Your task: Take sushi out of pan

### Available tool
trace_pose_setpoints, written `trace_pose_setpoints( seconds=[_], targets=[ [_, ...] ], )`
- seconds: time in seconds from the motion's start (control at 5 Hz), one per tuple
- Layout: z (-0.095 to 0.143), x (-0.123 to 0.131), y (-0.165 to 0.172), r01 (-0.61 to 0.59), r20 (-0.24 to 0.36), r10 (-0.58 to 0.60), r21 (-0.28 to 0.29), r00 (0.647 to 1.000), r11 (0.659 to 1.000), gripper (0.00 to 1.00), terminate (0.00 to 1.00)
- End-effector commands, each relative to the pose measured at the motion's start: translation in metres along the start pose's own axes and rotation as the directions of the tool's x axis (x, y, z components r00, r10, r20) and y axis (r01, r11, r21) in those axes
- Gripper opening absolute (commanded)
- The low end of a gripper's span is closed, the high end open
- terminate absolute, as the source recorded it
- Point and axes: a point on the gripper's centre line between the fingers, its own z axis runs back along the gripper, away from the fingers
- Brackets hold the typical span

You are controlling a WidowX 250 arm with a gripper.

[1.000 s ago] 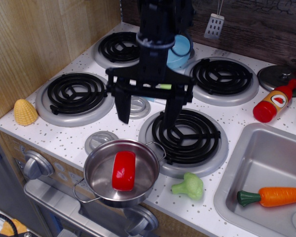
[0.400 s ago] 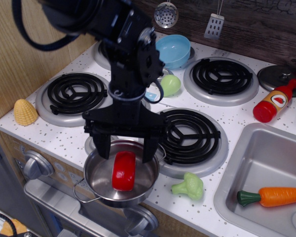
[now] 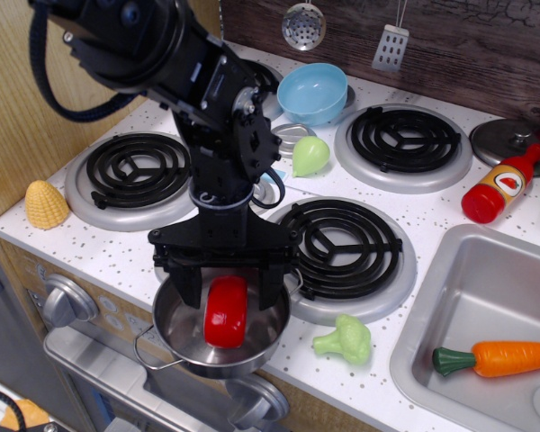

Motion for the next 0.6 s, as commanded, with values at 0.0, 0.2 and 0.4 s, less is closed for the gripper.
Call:
trace_pose_setpoints(
  seconds=[0.0,0.2,0.4],
  targets=[
    [-0.0053,0.0045,0.0027,0.018,-0.042,-0.02,-0.042,0.999,0.999,1.0,0.0],
    [-0.0051,0.0048,0.0023,0.024,-0.054,-0.026,-0.043,0.998,0.999,0.0,0.0],
    [0.0011,0.0063,0.0021,0.027,-0.062,-0.029,-0.03,0.998,0.999,0.0,0.0]
  ],
)
